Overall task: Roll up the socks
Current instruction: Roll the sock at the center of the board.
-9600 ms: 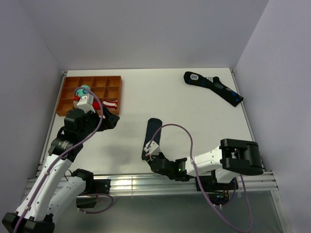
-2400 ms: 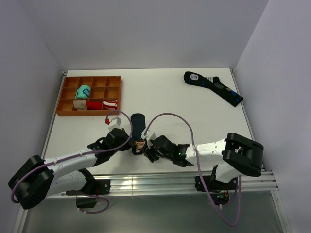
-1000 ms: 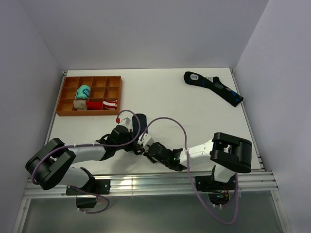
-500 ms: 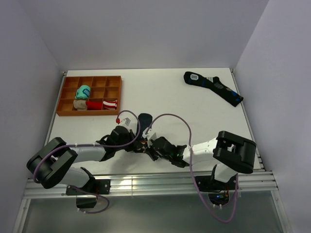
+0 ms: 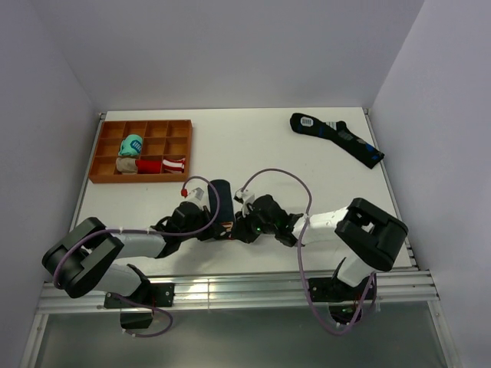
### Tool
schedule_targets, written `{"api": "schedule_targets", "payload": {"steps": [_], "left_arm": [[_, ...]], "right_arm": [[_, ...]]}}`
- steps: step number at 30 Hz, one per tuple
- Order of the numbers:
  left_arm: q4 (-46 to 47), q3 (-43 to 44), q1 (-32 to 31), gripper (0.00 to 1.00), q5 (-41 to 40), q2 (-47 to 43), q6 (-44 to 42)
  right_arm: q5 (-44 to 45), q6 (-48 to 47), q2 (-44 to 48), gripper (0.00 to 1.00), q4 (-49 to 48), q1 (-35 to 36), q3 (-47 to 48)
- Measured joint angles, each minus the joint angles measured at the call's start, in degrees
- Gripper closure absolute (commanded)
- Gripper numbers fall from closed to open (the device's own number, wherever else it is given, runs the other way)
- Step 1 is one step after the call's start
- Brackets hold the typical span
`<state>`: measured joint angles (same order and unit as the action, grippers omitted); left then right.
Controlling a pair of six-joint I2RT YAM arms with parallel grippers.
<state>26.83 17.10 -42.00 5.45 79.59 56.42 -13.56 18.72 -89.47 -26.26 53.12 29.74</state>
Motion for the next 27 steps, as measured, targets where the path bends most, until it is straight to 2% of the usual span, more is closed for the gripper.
{"api": "schedule_targets", "payload": {"steps": [6, 14, 27], "left_arm": [[1.6, -0.9, 0.0, 1.0, 0.0, 0.0, -0.1], [4.4, -2.3, 0.2, 1.0, -0.2, 0.0, -0.2], [5.3, -4.0, 0.2, 1.0, -0.8, -1.6, -0.2]], "right_arm": [[-10.3, 1.5, -3.3, 0.92, 3.4, -3.9, 4.4], [-19.4, 2.9, -8.7, 0.95, 16.1, -7.1, 15.7], [-30.7, 8.7, -17.2, 0.94, 20.5, -13.0, 19.2]]}}
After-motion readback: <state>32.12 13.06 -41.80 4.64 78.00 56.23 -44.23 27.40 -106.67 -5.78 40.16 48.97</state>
